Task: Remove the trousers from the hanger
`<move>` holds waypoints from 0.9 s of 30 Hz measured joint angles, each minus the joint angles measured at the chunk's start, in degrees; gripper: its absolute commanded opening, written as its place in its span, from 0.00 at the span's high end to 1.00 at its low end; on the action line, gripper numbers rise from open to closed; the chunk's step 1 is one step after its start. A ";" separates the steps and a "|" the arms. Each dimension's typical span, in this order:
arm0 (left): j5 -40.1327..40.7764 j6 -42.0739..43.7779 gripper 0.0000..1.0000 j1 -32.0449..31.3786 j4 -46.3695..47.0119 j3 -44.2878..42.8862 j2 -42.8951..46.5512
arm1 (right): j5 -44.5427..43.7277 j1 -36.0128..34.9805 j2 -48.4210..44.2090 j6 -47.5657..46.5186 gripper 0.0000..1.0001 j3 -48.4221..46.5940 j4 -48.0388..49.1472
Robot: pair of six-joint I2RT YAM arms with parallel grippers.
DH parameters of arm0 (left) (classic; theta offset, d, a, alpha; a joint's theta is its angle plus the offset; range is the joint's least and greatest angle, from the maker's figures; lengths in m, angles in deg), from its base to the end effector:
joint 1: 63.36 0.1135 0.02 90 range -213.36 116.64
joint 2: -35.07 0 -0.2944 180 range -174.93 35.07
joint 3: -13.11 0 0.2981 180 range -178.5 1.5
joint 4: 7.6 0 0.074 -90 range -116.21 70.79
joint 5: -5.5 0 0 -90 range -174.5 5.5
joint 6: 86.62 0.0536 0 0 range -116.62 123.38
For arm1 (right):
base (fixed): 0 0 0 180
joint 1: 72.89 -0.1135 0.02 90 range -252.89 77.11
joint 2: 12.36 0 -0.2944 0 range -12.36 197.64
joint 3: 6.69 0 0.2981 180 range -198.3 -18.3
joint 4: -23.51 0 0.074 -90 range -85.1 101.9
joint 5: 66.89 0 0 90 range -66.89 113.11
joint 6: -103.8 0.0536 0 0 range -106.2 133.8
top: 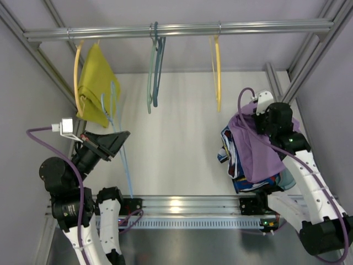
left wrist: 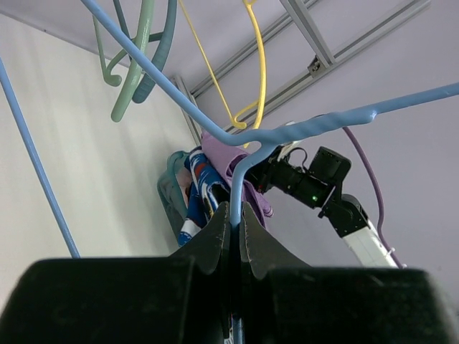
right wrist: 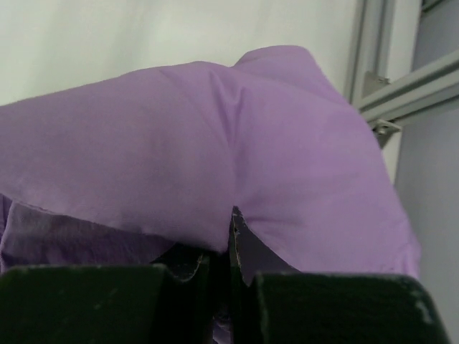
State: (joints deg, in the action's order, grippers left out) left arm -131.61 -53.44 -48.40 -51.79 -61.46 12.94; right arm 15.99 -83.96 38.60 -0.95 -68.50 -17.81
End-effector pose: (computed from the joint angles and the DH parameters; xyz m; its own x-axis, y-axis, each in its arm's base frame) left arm 0.0472 -0.0280 0.4766 -0.3634 -0.6867 -0.6296 0.4032 0.4933 -0.7708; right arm 0.2338 0.0390 0.3338 -0.4594 -0.3473 -0.8175 -0.2096 0.9368 -0.2802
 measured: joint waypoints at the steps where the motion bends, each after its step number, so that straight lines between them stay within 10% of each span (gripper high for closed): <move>1: 0.02 0.02 1.00 0.00 0.00 0.00 -0.04 | 1.64 0.00 0.31 0.20 1.00 0.00 -0.42; 17: 0.24 0.24 1.00 0.00 0.04 -0.31 -0.31 | 10.40 0.11 -12.33 -7.17 1.00 -5.62 -14.47; 27: 0.17 0.90 1.00 0.00 1.60 -0.31 -1.05 | 18.43 0.11 -4.94 -18.93 1.00 -1.46 -18.14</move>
State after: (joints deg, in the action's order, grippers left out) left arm -131.43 -52.54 -48.40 -50.20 -61.76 11.89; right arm 34.42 -83.85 33.66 -19.87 -69.96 -35.96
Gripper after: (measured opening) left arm 0.060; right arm 0.046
